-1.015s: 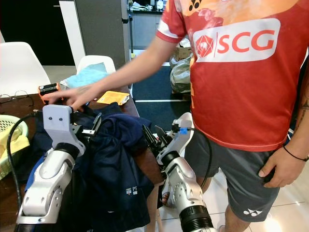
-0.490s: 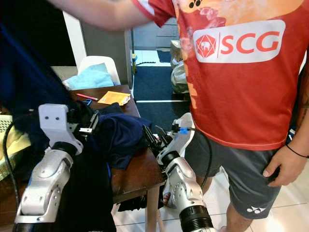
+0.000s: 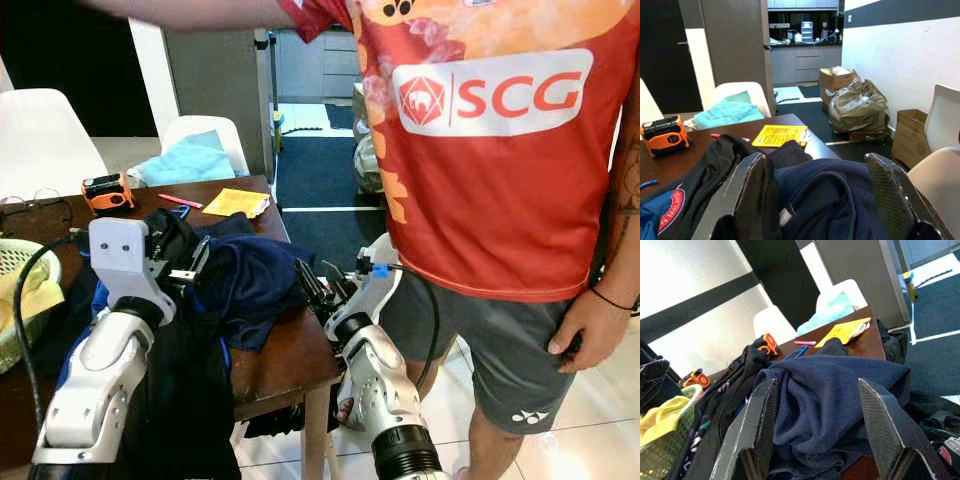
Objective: Hang hanger
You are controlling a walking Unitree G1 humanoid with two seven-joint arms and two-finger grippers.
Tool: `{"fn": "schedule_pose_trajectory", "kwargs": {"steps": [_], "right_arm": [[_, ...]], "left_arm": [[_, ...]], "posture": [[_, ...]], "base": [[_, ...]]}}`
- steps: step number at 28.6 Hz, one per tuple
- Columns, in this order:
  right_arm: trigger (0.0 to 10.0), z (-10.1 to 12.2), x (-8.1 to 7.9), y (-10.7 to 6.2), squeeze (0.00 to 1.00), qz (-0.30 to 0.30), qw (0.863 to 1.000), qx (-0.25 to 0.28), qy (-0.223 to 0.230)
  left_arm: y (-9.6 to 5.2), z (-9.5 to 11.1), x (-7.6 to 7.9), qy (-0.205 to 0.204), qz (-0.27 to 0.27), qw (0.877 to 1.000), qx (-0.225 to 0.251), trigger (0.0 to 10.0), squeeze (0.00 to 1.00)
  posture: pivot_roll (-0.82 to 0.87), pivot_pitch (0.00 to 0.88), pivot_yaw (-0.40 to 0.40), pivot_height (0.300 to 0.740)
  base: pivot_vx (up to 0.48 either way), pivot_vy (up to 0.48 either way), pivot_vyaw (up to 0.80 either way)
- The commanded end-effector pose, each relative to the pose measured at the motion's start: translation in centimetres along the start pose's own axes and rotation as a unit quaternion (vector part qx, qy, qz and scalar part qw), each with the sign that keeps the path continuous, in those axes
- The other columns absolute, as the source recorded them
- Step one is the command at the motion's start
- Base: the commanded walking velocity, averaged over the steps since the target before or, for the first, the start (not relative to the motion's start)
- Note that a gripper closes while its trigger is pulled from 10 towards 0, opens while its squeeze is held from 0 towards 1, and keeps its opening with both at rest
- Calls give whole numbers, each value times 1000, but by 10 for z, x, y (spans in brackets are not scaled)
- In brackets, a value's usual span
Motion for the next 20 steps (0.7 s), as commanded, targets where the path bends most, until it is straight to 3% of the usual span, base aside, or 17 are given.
{"fn": "schedule_pose_trajectory", "kwargs": {"steps": [1, 20], "right_arm": [[10000, -4, -3, -1, 0, -7, 1000, 8, 17], [10000, -2, -2, 1, 0, -2, 1000, 7, 16]], "left_arm": [[0, -4, 3, 13, -16, 1000, -9, 10000, 0], [1, -4, 5, 17, -28, 999, -12, 10000, 0]], "posture": [[162, 0, -16, 740], [171, 3, -16, 740]], "base": [[0, 0, 0], [0, 0, 0]]}}
Point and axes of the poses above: a point about 5 cm out from each wrist's last joint towards the gripper, its own y axis pointing out of the wrist towards the gripper, its own z axis along the axis of the wrist's last joint, x = y × z, the point moved 1 cm from there along y, pointing out of the wrist towards the gripper, and after that the axes turned 9 degrees about y, right-handed, at the moved point
